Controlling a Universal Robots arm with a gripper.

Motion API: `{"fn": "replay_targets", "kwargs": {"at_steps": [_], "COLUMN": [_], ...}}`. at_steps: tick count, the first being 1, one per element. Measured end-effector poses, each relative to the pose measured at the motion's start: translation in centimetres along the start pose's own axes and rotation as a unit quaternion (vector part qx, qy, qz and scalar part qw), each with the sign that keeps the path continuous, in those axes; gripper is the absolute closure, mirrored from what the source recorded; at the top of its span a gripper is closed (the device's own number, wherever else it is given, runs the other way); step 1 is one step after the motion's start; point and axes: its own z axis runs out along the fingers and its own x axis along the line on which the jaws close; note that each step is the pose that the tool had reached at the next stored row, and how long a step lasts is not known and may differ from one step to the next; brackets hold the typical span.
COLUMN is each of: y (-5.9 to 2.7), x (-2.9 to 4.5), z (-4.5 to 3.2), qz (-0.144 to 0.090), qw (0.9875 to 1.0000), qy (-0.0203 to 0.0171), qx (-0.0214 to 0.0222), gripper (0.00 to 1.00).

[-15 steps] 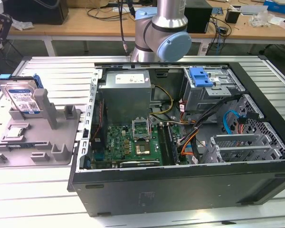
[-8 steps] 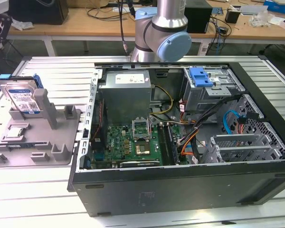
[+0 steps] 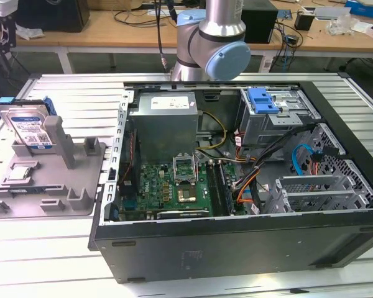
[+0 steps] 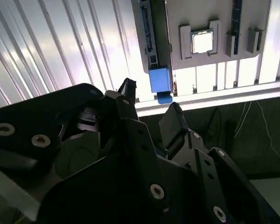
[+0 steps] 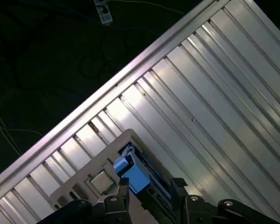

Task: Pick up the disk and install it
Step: 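Pick up the disk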

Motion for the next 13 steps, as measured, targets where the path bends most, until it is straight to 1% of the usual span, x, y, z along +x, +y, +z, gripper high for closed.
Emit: {"fn": "replay_targets", "kwargs": {"at_steps": [1,3,5,6,7,8,9,11,13], "y": [0.0,0.0,0.0,0.0,0.0,0.0,0.0,0.0,0.0], "x": [0.0,0.0,0.0,0.0,0.0,0.0,0.0,0.0,0.0], "z": [0.0,0.0,0.01,0.01,0.01,0.01,0.01,0.01,0.01], "qz": [-0.018,-0.039,-0.059,-0.086,-0.11,-0.138,-0.149,-0.163,-0.163], "qw": [0.9998,0.9993,0.9982,0.9963,0.9939,0.9904,0.9889,0.9866,0.9866], "qy": [0.0008,0.0019,0.0032,0.005,0.0064,0.008,0.0087,0.0106,0.0106], "qx": [0.0,0.0002,0.0005,0.0009,0.0012,0.0015,0.0017,0.0025,0.0025], "gripper": [0.52,0.52,0.52,0.52,0.52,0.52,0.52,0.52,0.52]}}
